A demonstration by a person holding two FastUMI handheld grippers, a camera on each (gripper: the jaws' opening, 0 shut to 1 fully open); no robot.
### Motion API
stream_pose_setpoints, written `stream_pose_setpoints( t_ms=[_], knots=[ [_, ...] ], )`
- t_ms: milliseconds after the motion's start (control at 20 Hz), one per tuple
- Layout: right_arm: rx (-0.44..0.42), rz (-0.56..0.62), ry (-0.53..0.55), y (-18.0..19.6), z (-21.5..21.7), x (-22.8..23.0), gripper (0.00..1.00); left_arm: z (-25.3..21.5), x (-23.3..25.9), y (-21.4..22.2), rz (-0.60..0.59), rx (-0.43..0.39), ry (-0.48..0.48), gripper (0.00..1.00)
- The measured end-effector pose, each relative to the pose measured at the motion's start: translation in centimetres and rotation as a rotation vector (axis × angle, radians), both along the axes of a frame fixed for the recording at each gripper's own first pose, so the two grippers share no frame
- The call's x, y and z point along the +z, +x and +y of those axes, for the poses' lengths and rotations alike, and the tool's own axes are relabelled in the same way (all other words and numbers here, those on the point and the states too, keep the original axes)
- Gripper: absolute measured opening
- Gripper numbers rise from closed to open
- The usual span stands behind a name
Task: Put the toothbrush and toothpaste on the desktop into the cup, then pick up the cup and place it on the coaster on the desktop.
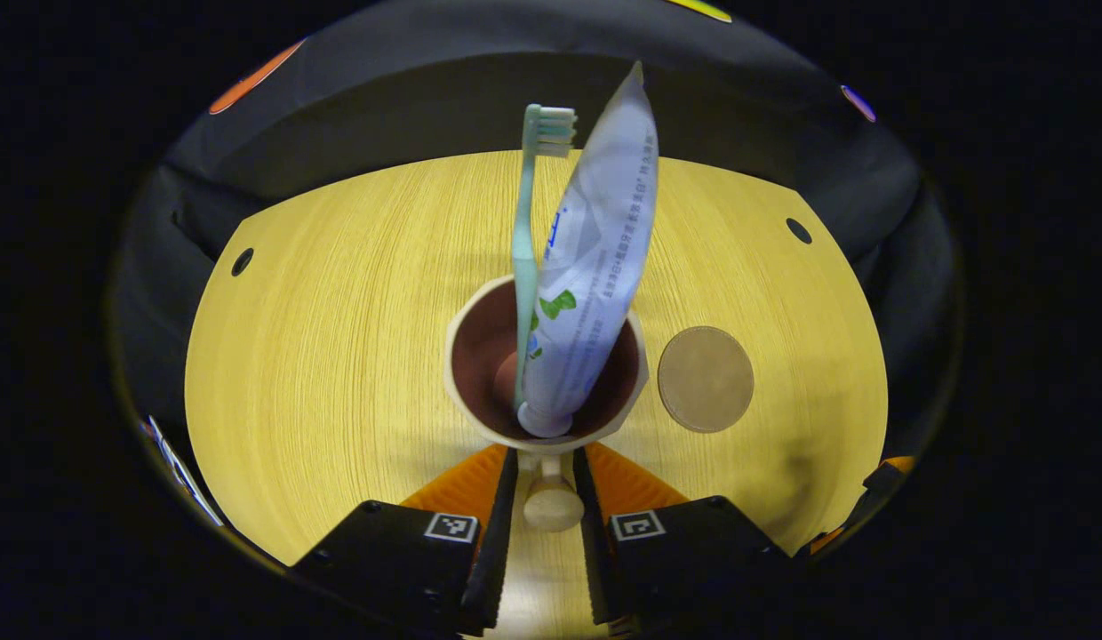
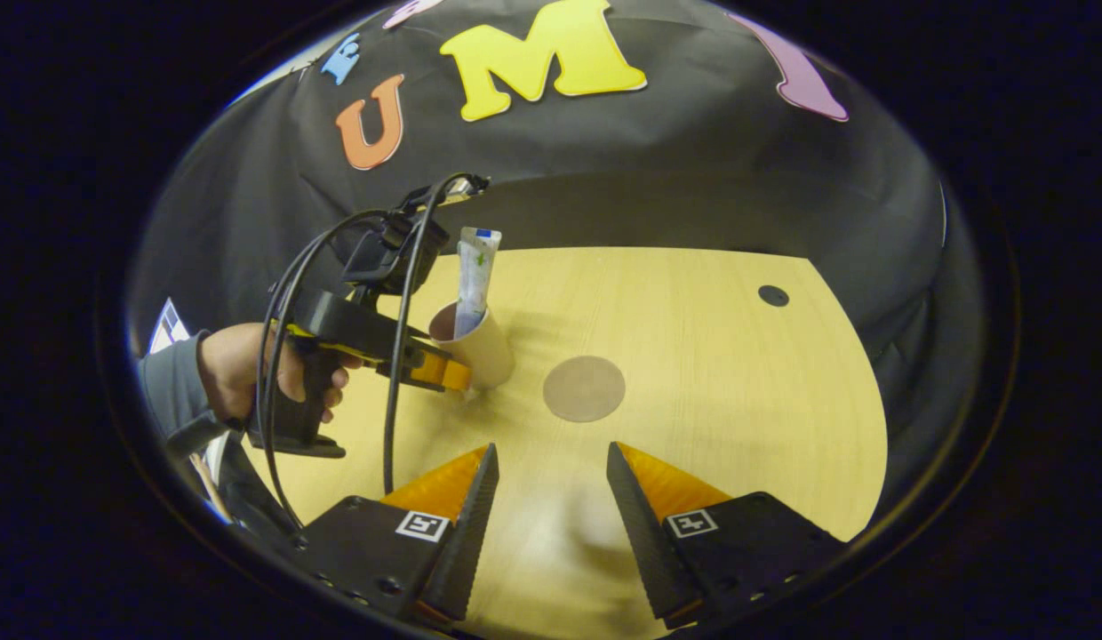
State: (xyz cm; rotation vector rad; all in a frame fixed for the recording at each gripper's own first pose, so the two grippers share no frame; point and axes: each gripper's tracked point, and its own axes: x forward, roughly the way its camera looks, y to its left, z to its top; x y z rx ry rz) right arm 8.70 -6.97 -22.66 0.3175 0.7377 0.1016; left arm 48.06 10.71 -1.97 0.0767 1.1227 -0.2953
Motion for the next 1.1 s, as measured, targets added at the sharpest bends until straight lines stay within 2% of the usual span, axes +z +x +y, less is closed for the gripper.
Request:
stream_pose_setpoints(
  t_ms=[50, 200, 250, 300, 350, 400, 450, 600, 650, 700, 750, 800, 850, 900, 1000, 1050, 1100],
  knots=[
    [0.0, -0.001, -0.002, -0.2, -0.1, -0.1, 0.74, 0.0, 0.1, 0.2, 0.008, -0.006, 0.009, 0.31],
    [-0.016, -0.003, -0.001, -0.3, -1.1, -0.1, 0.73, 0.2, 0.7, 1.0, 0.013, -0.009, 0.021, 0.28],
    [-0.024, -0.006, 0.002, -0.2, -1.5, 0.0, 0.69, 0.2, 1.0, 1.5, 0.009, -0.008, 0.022, 0.27],
    [-0.032, -0.008, 0.001, -0.3, -1.9, 0.0, 0.73, 0.2, 1.3, 1.8, 0.009, -0.008, 0.02, 0.26],
    [-0.038, -0.009, 0.0, -0.4, -2.2, 0.0, 0.69, 0.1, 1.5, 2.2, 0.011, -0.004, 0.014, 0.25],
    [-0.043, -0.01, -0.003, -0.5, -2.5, 0.0, 0.73, 0.1, 1.8, 2.6, 0.014, 0.0, 0.011, 0.25],
    [-0.047, -0.006, -0.007, -0.6, -2.8, -0.2, 0.69, 0.1, 2.2, 3.2, 0.01, 0.009, 0.005, 0.25],
    [-0.05, -0.004, -0.015, -1.1, -3.1, -0.3, 0.69, -0.4, 4.0, 5.3, -0.019, 0.003, -0.007, 0.24],
    [-0.05, -0.001, -0.021, -1.4, -3.2, -0.4, 0.74, -0.5, 4.7, 6.3, -0.033, -0.003, -0.004, 0.24],
    [-0.047, -0.002, -0.022, -1.5, -3.2, -0.3, 0.74, -0.7, 5.4, 7.2, -0.047, -0.009, 0.0, 0.24],
    [-0.046, -0.001, -0.022, -1.6, -3.1, -0.3, 0.69, -0.9, 6.1, 8.1, -0.057, -0.017, 0.002, 0.24],
    [-0.043, 0.001, -0.022, -1.8, -3.0, -0.4, 0.69, -1.3, 6.8, 9.1, -0.066, -0.025, 0.002, 0.24],
    [-0.044, 0.003, -0.025, -2.0, -3.0, -0.3, 0.73, -1.7, 7.5, 10.0, -0.071, -0.035, 0.001, 0.24],
    [-0.045, 0.002, -0.028, -2.2, -3.1, -0.2, 0.69, -2.2, 8.2, 11.0, -0.076, -0.044, -0.001, 0.24],
    [-0.048, -0.006, -0.036, -2.9, -3.3, 0.1, 0.69, -3.4, 9.5, 13.1, -0.081, -0.065, -0.009, 0.24],
    [-0.051, -0.007, -0.041, -3.2, -3.5, 0.1, 0.73, -4.0, 10.1, 14.2, -0.081, -0.073, -0.014, 0.24],
    [-0.057, -0.005, -0.046, -3.5, -3.8, 0.0, 0.74, -4.8, 10.8, 15.2, -0.082, -0.084, -0.021, 0.24]
  ],
)
